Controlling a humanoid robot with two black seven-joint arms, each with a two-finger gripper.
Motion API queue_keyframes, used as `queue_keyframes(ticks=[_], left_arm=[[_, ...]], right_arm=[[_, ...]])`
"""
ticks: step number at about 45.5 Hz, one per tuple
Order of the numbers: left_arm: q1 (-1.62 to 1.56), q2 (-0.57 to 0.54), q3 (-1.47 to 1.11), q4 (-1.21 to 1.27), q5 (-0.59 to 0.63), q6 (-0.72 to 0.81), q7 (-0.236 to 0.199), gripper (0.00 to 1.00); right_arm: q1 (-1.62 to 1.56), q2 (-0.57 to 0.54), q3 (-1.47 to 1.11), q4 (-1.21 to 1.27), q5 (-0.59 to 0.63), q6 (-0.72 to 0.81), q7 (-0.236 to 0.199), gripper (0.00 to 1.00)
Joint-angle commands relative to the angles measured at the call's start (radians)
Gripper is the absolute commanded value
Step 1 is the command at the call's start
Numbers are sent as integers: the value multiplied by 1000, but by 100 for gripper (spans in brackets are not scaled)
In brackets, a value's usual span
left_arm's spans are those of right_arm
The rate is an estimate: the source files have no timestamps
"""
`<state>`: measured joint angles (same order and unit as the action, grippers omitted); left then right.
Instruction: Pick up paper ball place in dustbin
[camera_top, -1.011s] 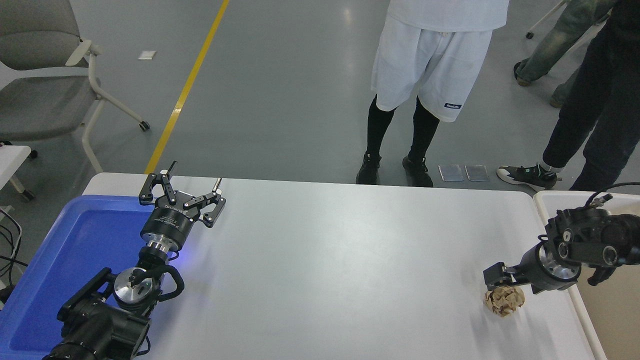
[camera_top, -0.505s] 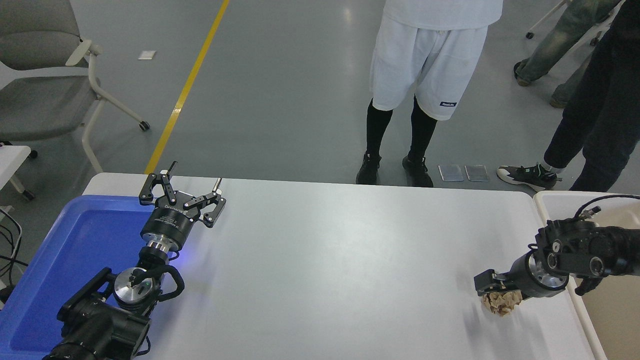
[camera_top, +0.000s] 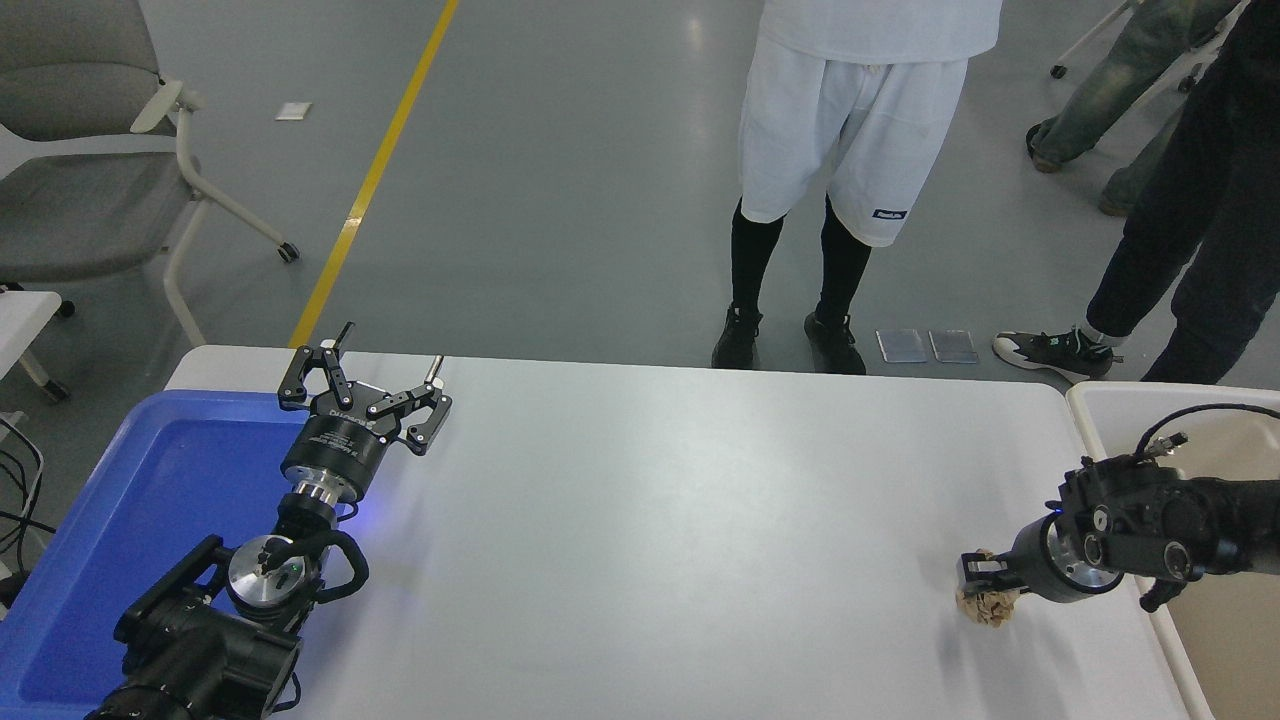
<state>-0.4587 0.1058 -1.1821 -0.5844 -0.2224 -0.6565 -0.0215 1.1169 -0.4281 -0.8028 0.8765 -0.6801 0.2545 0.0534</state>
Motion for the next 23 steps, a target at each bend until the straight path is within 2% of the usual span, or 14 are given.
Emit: queue_keyframes(ticks=[1,11,23], left_arm=[[0,0,-1,0,0,0,0,99],[0,0,1,0,0,0,0,99],[0,0,1,0,0,0,0,99]], right_arm=[[24,-6,-3,9,-15,-9,6,0],[92,-31,-33,27,-29,-9,80,0],[236,-115,-58,123,-36,2,85,0]])
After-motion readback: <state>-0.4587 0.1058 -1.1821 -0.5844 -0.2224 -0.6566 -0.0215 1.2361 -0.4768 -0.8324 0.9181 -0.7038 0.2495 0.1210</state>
